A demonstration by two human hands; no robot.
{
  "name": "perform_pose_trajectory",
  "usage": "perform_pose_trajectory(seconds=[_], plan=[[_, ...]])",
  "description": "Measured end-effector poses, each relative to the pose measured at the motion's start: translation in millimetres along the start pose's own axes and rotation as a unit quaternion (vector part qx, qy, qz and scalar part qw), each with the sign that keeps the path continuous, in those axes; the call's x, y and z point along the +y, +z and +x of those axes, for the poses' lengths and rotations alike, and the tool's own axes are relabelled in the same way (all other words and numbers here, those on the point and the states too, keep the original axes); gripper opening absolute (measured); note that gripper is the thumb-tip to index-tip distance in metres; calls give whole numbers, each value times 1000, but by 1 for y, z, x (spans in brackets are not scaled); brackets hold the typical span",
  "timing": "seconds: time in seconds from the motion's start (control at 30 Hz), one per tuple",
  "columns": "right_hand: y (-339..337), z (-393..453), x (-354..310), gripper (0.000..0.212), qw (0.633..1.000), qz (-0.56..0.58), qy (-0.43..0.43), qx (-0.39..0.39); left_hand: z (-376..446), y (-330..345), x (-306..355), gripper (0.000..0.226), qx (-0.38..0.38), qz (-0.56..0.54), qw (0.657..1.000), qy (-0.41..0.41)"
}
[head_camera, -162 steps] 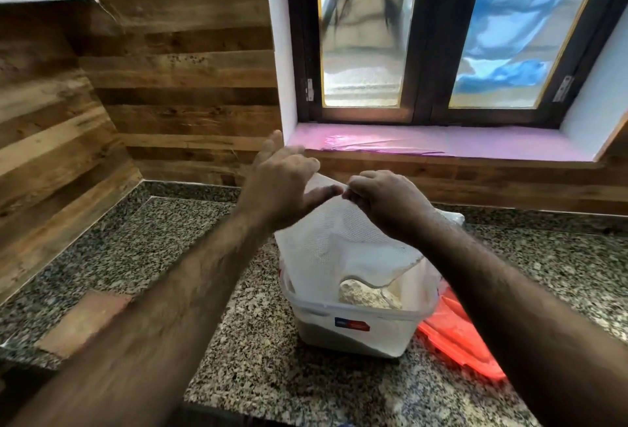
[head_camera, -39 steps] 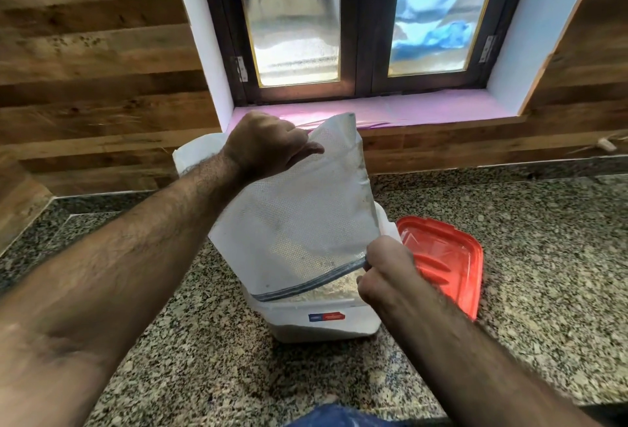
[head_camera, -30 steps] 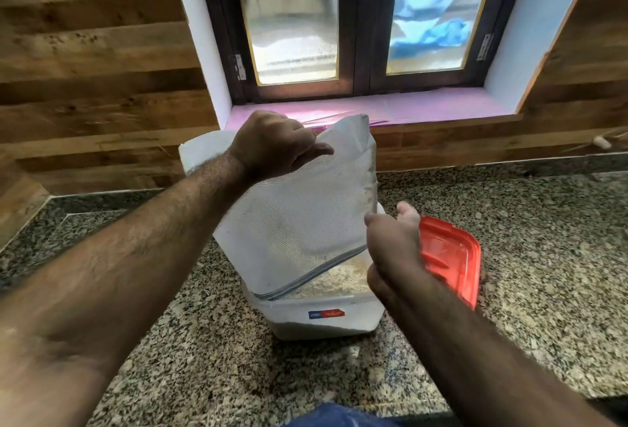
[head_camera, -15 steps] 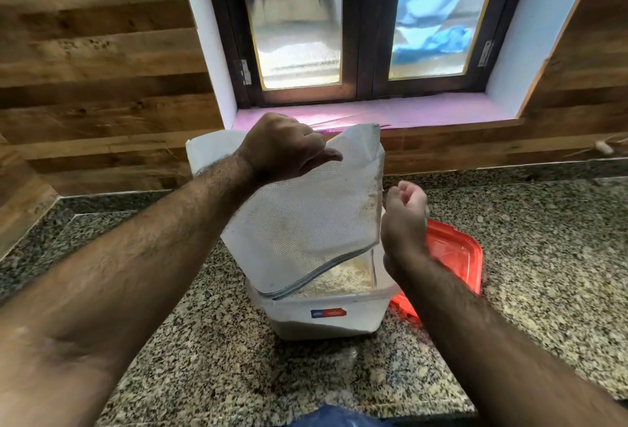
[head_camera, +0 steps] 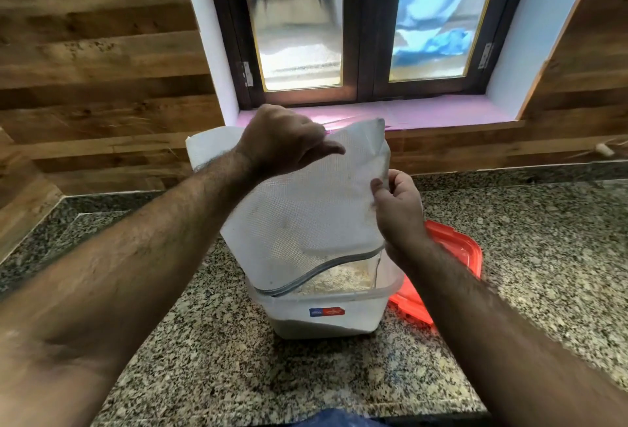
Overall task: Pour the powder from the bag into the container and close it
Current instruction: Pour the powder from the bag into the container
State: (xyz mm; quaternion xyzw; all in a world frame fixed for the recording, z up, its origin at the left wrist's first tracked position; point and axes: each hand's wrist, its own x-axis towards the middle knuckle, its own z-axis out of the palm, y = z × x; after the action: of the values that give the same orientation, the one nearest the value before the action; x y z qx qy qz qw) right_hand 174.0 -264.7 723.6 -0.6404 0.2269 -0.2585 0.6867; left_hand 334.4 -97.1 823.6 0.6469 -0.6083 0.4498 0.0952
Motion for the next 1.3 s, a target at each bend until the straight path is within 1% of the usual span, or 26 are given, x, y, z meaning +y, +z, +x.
perform_pose_trajectory(seconds=[0.03, 0.13, 0.17, 0.2, 0.27, 0.33, 0.4, 0.43, 0.5, 0.57, 0.63, 0.73, 0.83, 0.9, 0.97, 1.03, 1.1, 1.13, 1.2, 1.3], plan=[[1, 3, 1, 10, 999, 19, 18, 23, 2, -4, -2, 58, 7, 1, 1000, -14], [2, 6, 3, 21, 992, -18, 14, 122, 3, -13, -6, 57, 28, -12, 999, -42], [3, 5, 6, 28, 990, -26, 10, 140, 3, -17, -8, 57, 37, -19, 998, -53], [3, 3, 6, 36, 990, -31, 10, 136, 3, -21, -11, 58, 45, -23, 997, -67], [4, 0, 9, 52, 994, 6, 27, 102, 2, -30, -17, 61, 62, -17, 993, -98], [5, -3, 10, 66, 993, 76, 46, 84, 0, -41, -22, 62, 83, 3, 988, -132], [8, -7, 10, 78, 990, 122, 44, 51, -5, -51, -26, 60, 109, 10, 978, -178], [10, -8, 10, 85, 991, 132, 35, 9, -9, -55, -29, 59, 120, 3, 970, -209], [13, -10, 11, 97, 986, 131, -4, -101, -20, -61, -31, 58, 143, -31, 951, -274], [18, -13, 11, 101, 973, 123, -15, -195, -30, -64, -28, 56, 174, -51, 929, -322], [21, -15, 11, 96, 961, 108, -9, -253, -38, -66, -21, 51, 210, -54, 905, -365], [30, -16, 5, 64, 954, 98, -5, -282, -50, -69, -14, 53, 248, -80, 861, -436], [36, -13, -1, 42, 956, 112, 27, -271, -64, -72, -7, 59, 271, -96, 815, -503], [39, -11, -2, 35, 959, 112, 51, -257, -75, -73, -3, 64, 287, -122, 782, -539], [43, -11, -2, 27, 961, 111, 58, -245, -86, -71, 1, 71, 312, -150, 742, -574], [49, -14, -5, 22, 966, 110, 52, -228, -94, -70, 5, 68, 333, -162, 701, -609], [56, -15, -8, 21, 975, 86, 24, -205, -100, -68, 8, 59, 347, -174, 662, -641], [60, -16, -11, 20, 979, 64, -2, -192, -105, -68, 9, 59, 352, -187, 641, -656], [67, -17, -17, 16, 984, 22, -67, -161, -116, -67, 6, 64, 359, -222, 604, -676], [82, -21, -27, 18, 975, -49, -185, -113, -130, -70, 1, 53, 370, -275, 566, -684]])
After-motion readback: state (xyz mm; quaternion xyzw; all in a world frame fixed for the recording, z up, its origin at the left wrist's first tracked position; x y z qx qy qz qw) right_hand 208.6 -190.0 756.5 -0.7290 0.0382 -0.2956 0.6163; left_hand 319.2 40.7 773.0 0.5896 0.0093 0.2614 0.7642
